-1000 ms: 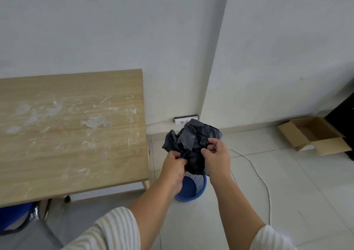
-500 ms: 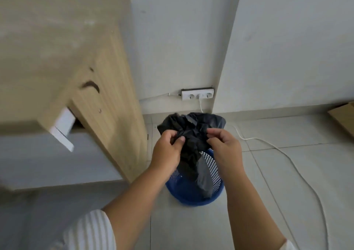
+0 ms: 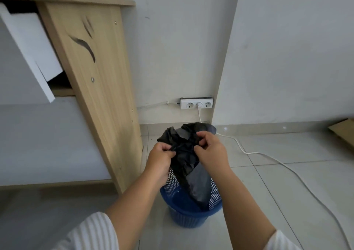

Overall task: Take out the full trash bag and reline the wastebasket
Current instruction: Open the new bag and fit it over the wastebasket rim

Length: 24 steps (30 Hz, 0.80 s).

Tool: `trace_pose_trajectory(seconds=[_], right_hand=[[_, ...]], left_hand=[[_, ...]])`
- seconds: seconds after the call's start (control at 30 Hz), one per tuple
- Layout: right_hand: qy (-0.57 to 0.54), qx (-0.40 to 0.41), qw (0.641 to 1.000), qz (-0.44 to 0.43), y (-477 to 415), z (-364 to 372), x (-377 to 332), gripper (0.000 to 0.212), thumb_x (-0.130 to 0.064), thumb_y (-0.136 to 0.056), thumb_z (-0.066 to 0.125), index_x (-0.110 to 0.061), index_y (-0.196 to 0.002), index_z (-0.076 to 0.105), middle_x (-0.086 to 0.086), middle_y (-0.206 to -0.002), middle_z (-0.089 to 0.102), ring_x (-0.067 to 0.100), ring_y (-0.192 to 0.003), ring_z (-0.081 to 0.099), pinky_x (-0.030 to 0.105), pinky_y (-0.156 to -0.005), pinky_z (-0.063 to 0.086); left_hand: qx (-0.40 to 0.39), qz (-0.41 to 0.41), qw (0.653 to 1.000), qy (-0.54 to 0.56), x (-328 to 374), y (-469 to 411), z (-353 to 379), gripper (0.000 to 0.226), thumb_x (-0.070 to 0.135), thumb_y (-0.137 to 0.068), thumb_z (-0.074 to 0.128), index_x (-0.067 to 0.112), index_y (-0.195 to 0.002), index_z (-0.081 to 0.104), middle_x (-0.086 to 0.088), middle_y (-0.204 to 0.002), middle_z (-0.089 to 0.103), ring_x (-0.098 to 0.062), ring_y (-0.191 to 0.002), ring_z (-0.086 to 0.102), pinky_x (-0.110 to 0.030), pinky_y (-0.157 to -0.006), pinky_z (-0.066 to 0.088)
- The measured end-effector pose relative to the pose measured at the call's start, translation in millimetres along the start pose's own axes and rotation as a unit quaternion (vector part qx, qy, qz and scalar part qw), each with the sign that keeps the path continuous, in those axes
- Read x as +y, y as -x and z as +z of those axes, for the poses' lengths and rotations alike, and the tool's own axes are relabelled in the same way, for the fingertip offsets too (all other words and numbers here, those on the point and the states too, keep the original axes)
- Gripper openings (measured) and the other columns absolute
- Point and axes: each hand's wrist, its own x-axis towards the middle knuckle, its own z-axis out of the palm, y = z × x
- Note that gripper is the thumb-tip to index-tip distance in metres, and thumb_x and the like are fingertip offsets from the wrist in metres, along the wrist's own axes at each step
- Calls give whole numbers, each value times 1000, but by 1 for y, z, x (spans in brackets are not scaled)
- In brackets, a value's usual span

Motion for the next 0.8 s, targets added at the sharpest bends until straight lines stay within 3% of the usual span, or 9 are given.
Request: trace_pose_trajectory(seconds=[0.17, 0.27, 0.4, 0.5, 0.53, 0.6, 0.67, 0.73, 0.8], right_hand=[[59, -32, 998, 4, 2, 3, 8, 65, -26, -86, 64, -28, -143, 35, 4, -134, 39, 19, -103, 53, 25, -83, 42], [70, -38, 996, 44, 2, 1, 12, 80, -29, -83, 68, -24, -149, 24, 9, -138, 35, 25, -110, 55, 28, -86, 43], [125, -36, 991, -16, 4, -1, 13, 66, -44, -81, 67, -32, -140, 39, 4, -140, 29, 23, -120, 49, 31, -92, 45], [108, -42, 992, -47, 2, 3, 14, 43, -39, -89, 59, -28, -130, 55, -3, -147, 34, 18, -127, 44, 30, -96, 40], [71, -33, 996, -35, 1, 3, 15, 34, -34, -92, 55, -24, -124, 62, -2, -140, 46, 18, -121, 49, 29, -94, 40], [-81, 14, 996, 28, -3, -2, 15, 23, -28, -94, 52, -20, -106, 69, 4, -103, 66, 23, -92, 60, 35, -82, 47], [-258, 47, 958, 118, -4, -11, 14, 17, -25, -94, 50, -19, -91, 66, 7, -67, 57, 22, -58, 53, 37, -61, 48], [-354, 46, 917, 179, -4, -18, 14, 17, -25, -94, 48, -14, -87, 60, 8, -54, 49, 19, -46, 46, 33, -55, 46], [-405, 36, 893, 195, -6, -17, 15, 18, -24, -95, 47, -11, -92, 58, 10, -57, 51, 18, -44, 47, 35, -58, 48]], left_hand=[[-3, 26, 1000, 5, 0, 4, 1, 41, -20, -81, 33, 15, -89, 53, -12, -94, 56, -25, -88, 56, -42, -78, 52], [-11, 29, 999, -17, 0, 6, 1, 47, -19, -84, 29, 17, -96, 57, -11, -93, 59, -23, -86, 59, -34, -70, 52], [-37, 24, 999, -33, 7, 10, -1, 49, -18, -83, 26, 12, -89, 63, -14, -95, 65, -26, -84, 62, -33, -65, 53], [-70, 41, 995, -62, 9, 13, 3, 49, -19, -80, 28, 12, -86, 65, -13, -90, 66, -21, -79, 63, -25, -58, 51], [-71, 52, 993, -73, 8, 12, 4, 48, -19, -81, 29, 13, -87, 65, -13, -93, 66, -20, -81, 63, -24, -60, 51], [-49, 73, 991, -106, 8, 8, 3, 41, -11, -88, 37, 17, -98, 64, -10, -105, 64, -17, -89, 62, -22, -65, 49], [-10, 92, 984, -150, 7, 1, -2, 28, 9, -94, 50, 19, -120, 54, -8, -114, 57, -17, -98, 58, -22, -69, 47], [-34, 71, 986, -150, 3, -6, -7, 47, 33, -90, 62, 22, -132, 43, -3, -123, 51, -18, -107, 55, -26, -78, 48], [-123, 21, 982, -140, 0, -5, -6, 57, 41, -83, 68, 23, -132, 44, 0, -125, 56, -16, -107, 58, -32, -83, 51]])
